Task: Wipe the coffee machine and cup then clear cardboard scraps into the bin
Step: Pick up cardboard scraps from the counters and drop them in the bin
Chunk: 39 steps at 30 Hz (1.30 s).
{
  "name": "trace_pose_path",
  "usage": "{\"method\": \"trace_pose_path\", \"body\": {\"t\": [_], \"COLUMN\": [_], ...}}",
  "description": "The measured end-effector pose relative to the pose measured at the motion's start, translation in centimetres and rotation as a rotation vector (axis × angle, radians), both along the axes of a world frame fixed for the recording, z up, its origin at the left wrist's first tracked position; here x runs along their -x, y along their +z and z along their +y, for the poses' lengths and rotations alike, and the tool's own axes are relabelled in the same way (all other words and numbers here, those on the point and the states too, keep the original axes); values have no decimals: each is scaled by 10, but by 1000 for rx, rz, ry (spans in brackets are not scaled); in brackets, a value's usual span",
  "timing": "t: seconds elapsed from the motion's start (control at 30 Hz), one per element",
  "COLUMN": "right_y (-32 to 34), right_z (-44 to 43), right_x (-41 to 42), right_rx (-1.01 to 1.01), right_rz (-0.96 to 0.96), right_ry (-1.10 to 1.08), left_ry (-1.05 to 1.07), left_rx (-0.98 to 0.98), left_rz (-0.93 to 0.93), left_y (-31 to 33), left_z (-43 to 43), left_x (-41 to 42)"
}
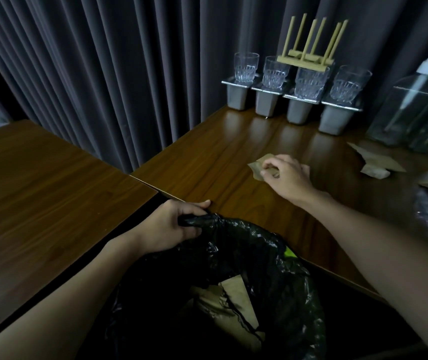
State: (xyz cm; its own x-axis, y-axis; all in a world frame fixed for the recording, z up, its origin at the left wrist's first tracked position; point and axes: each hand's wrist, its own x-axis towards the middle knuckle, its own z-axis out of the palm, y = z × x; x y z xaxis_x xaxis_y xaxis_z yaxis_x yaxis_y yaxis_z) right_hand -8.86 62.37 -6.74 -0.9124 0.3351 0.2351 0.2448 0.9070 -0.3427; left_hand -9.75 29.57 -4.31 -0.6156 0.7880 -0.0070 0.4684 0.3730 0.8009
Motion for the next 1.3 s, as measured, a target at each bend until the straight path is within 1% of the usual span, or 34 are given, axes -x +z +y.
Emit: {"method": "trace_pose_path", "body": {"t": [0.1, 0.17, 0.27, 0.43, 0.53, 0.63, 0.77, 0.8, 0.83, 0.87, 0.93, 1.0, 1.13, 1.23, 1.3], "right_y": [2, 8, 17, 38, 59, 79, 86, 85, 84, 82, 77, 69, 48, 36, 29], "right_z": [-5, -8, -11, -24, -30, -37, -32, -27, -20, -12, 9, 31, 67, 88, 104], "right_x": [-17, -27, -44, -82, -112, -139, -165, -170, -174, -179, -185, -188, -177, -158, -143], "right_rx": [89, 211, 384, 566, 618, 661, 702, 719, 739, 760, 808, 839, 680, 612, 491], "right_rz": [-17, -60, -98, -18, -7, -109, -395, -416, -386, -317, -161, -72, -36, 1, 13], "right_ry": [-28, -39, -49, 1, 99, 258, 439, 445, 425, 380, 255, 153, -61, -178, -246], "left_ry": [1, -1, -29, -58, -84, -101, -127, -127, -128, -132, -139, -132, -140, -138, -132], "left_rx": [2, 21, 21, 26, 12, 1, -21, -20, -15, -10, -7, 10, 40, 49, 45], "left_rz": [47, 76, 67, 52, 26, 10, 0, -5, -11, -19, -30, -36, -47, -54, -64], "left_y": [1, 4, 8, 11, 13, 16, 18, 18, 18, 19, 20, 22, 25, 27, 26], "left_z": [1, 4, 10, 28, 37, 46, 62, 67, 71, 75, 84, 92, 104, 107, 108], "left_x": [-6, -10, -17, -32, -36, -40, -48, -50, -53, -56, -64, -71, -78, -80, -80]}}
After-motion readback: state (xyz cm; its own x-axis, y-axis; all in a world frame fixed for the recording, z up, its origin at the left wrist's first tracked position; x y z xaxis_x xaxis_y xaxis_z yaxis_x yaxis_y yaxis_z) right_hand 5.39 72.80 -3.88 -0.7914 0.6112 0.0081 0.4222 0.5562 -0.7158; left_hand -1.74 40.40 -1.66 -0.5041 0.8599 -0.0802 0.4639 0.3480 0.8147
